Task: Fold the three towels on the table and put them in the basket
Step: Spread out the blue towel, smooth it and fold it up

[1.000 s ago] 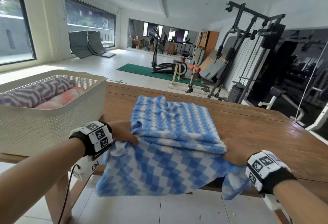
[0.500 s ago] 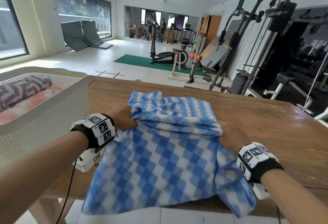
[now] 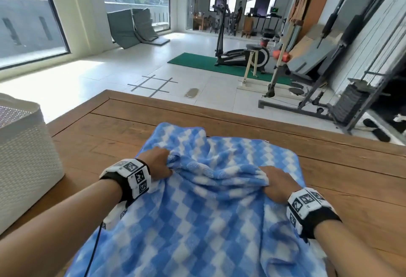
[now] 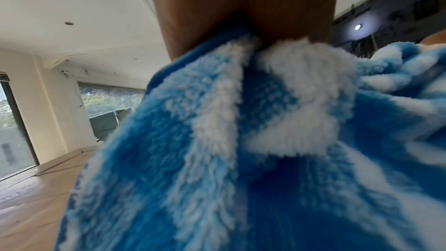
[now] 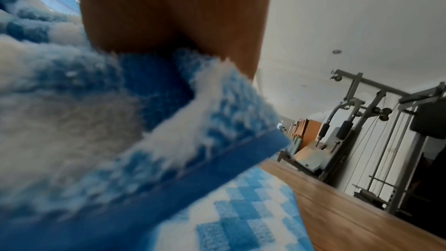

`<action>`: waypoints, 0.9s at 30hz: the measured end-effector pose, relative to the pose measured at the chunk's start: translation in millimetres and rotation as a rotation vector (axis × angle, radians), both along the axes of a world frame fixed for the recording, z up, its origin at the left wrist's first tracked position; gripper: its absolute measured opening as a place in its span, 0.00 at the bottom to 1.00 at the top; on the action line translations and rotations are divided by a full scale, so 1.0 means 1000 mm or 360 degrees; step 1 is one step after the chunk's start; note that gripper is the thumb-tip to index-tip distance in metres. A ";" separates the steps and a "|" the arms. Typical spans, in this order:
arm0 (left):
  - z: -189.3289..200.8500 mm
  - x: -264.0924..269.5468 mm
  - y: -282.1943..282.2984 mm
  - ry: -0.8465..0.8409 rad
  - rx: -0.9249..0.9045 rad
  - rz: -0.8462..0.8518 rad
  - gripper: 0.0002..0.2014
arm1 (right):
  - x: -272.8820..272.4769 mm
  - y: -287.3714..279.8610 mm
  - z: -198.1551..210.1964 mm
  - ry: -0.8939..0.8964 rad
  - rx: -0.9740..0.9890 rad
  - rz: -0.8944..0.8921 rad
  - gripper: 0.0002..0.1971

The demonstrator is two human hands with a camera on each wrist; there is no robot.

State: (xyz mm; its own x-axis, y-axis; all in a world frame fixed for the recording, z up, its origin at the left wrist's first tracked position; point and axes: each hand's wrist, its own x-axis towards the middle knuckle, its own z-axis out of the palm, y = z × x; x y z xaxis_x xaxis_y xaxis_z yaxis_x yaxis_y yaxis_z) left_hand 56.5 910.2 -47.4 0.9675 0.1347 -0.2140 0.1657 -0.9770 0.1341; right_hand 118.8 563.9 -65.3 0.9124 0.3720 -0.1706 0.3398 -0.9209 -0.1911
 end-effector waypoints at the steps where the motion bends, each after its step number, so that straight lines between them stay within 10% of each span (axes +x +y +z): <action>1: -0.009 0.014 0.001 0.0031 0.0017 -0.0004 0.19 | 0.017 0.001 -0.010 0.0049 -0.0031 0.0017 0.19; 6: -0.061 0.061 0.008 0.0390 0.0089 0.0006 0.47 | 0.074 0.001 -0.058 0.0485 -0.0296 -0.0018 0.47; 13: -0.077 0.067 0.022 0.0671 0.0135 0.0398 0.56 | 0.087 0.001 -0.069 0.0586 -0.0505 -0.0442 0.58; 21: -0.048 0.087 0.008 0.0377 0.0371 -0.0190 0.21 | 0.090 0.033 -0.034 0.0354 -0.0578 0.0144 0.28; 27: -0.023 0.131 0.019 0.0374 -0.0021 -0.0353 0.36 | 0.119 0.072 -0.005 0.0669 0.0008 0.0075 0.27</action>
